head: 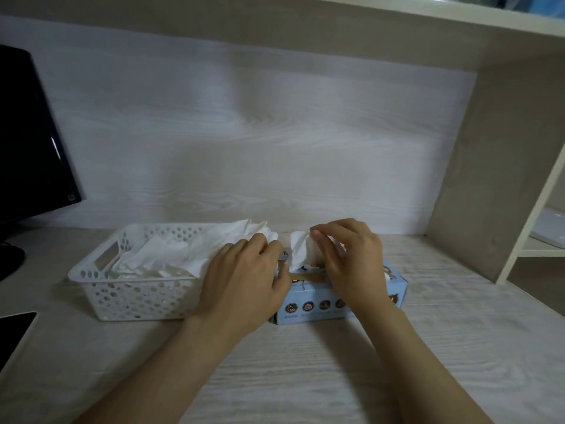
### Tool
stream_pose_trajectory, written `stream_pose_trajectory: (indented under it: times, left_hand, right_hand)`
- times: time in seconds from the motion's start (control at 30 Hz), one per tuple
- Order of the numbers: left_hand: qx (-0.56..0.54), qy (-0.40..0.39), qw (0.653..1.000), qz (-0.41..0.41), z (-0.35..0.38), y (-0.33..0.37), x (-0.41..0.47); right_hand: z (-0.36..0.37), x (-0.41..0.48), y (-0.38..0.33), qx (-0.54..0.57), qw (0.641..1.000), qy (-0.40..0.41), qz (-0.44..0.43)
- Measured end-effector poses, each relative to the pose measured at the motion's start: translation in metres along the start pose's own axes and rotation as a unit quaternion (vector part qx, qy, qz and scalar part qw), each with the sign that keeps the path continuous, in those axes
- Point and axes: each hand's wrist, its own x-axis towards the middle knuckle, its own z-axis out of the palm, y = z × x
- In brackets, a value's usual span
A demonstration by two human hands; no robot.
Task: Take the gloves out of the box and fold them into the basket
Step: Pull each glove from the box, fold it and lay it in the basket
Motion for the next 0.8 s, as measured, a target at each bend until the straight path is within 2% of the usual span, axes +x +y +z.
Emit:
stream_pose_trajectory:
  times: [0.23, 0.37, 0.43, 0.5, 0.57, 0.63, 0.7, 0.8]
  left_hand:
    - [0.003, -0.028, 1.0, 0.015, 0.0, 0.0, -0.001]
    - [-0.023, 0.012, 0.999, 0.023, -0.006, 0.003, 0.002]
    - [-0.081, 0.058, 0.995, 0.021, -0.012, 0.008, 0.003]
    - [-0.122, 0.073, 0.989, 0.032, -0.016, 0.013, 0.003]
    - [-0.11, 0.047, 0.99, 0.068, -0.013, 0.014, 0.003]
    - [-0.085, 0.007, 0.993, 0.083, -0.008, 0.015, 0.002]
    - [-0.07, -0.026, 0.994, 0.08, -0.005, 0.018, 0.002]
    - [-0.081, -0.03, 0.993, 0.082, -0.003, 0.023, 0.002]
  right_hand:
    - [-0.011, 0.004, -0.021, 0.08, 0.99, 0.114, 0.025]
    - [-0.014, 0.007, -0.031, 0.084, 0.982, 0.166, 0.02]
    - [-0.012, 0.006, -0.031, 0.072, 0.986, 0.152, 0.017]
    - [-0.007, 0.005, -0.028, 0.048, 0.993, 0.102, 0.033]
    - [-0.003, 0.003, -0.028, 0.033, 0.997, 0.057, 0.049]
    - [-0.004, 0.004, -0.03, 0.082, 0.993, 0.028, 0.08]
    - [-0.006, 0.006, -0.032, 0.139, 0.982, 0.016, 0.128]
    - [-0.007, 0.008, -0.029, 0.172, 0.969, 0.014, 0.175]
